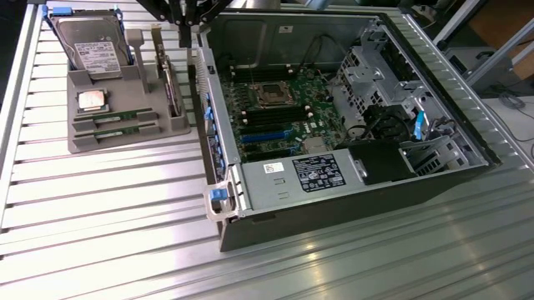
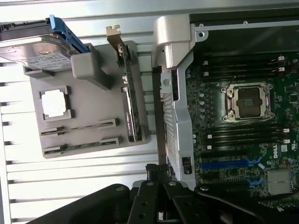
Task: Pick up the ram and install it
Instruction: 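Reach for the ram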
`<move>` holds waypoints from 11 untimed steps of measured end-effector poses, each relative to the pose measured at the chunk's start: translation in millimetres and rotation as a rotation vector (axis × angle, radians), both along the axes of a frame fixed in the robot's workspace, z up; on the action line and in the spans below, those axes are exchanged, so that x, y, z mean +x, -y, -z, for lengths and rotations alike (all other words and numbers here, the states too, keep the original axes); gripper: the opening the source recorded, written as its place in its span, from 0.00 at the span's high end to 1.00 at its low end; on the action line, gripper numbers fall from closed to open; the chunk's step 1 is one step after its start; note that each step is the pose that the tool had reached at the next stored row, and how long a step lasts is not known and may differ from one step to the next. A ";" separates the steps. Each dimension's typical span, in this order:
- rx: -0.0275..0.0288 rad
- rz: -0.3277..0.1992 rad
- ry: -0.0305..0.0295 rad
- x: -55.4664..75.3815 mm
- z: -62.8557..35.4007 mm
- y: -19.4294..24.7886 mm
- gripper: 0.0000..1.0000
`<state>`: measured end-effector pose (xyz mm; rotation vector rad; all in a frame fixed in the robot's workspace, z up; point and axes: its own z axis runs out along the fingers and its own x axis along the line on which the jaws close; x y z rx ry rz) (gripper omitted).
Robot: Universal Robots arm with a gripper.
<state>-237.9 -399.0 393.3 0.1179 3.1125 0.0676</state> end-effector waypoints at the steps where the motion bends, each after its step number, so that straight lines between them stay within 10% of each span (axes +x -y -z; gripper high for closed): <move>1: 0.0000 0.000 0.0000 -0.6 0.0 0.0 0.90; 11: 0.0000 0.000 0.0000 -6.3 0.0 0.0 0.90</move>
